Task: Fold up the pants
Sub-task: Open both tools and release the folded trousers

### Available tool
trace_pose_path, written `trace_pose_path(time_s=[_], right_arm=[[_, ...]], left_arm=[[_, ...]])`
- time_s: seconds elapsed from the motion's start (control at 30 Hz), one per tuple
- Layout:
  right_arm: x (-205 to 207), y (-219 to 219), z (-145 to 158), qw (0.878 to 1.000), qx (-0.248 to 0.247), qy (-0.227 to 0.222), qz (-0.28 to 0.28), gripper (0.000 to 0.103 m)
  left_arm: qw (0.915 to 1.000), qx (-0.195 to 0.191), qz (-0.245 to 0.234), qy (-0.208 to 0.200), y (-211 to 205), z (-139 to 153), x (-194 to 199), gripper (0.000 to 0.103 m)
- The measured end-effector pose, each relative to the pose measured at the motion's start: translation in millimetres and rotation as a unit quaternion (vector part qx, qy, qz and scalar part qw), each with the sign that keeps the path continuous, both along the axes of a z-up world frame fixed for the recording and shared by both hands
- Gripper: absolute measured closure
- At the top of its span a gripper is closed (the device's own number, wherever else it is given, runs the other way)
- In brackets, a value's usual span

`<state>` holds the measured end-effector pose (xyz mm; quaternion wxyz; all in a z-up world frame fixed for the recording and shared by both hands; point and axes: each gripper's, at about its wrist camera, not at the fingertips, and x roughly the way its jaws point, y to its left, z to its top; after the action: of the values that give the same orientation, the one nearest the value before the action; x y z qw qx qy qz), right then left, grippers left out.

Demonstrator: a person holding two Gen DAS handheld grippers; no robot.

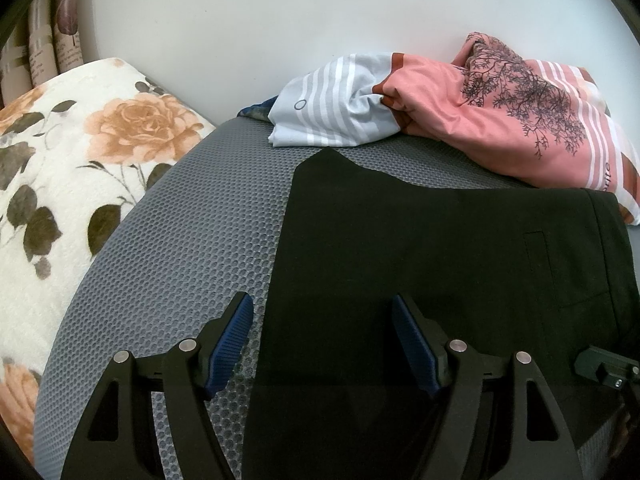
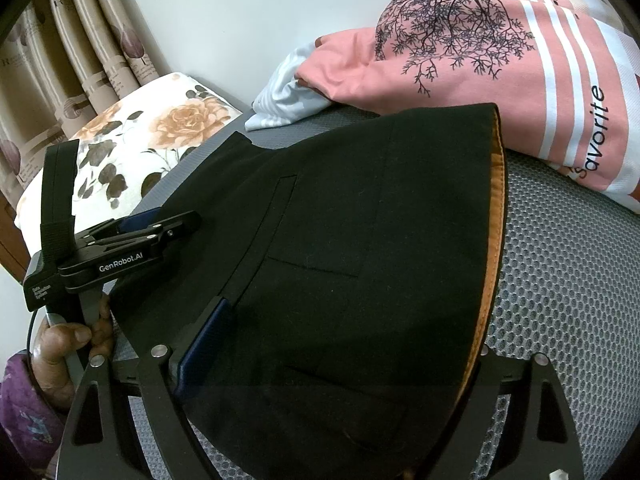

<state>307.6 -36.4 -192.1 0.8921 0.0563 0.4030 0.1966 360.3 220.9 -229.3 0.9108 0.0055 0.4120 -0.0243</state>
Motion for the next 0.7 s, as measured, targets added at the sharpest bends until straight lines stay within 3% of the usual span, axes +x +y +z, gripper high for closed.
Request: trace_pose_path(time_s=[0.4,0.53,0.7], right_arm=[[-5,-9,6,0.998,-0.031,-0.008,-0.057,0.011],[-27,-17,25,0.996,-0.022,-0.03,-0.083,0.011],[-63,-13,61,0.994,-0.028,-0.082,-0.064,0.002]], left_arm=[[0.9995,0.023,0.004,-0.021,-5,9,-5,0.029],[0.998,0.044,0.007,-0.045,-7,16,-16,0.028],[0.9956,0.074,-0.001,-0.059,-19,24,-40,0.021]])
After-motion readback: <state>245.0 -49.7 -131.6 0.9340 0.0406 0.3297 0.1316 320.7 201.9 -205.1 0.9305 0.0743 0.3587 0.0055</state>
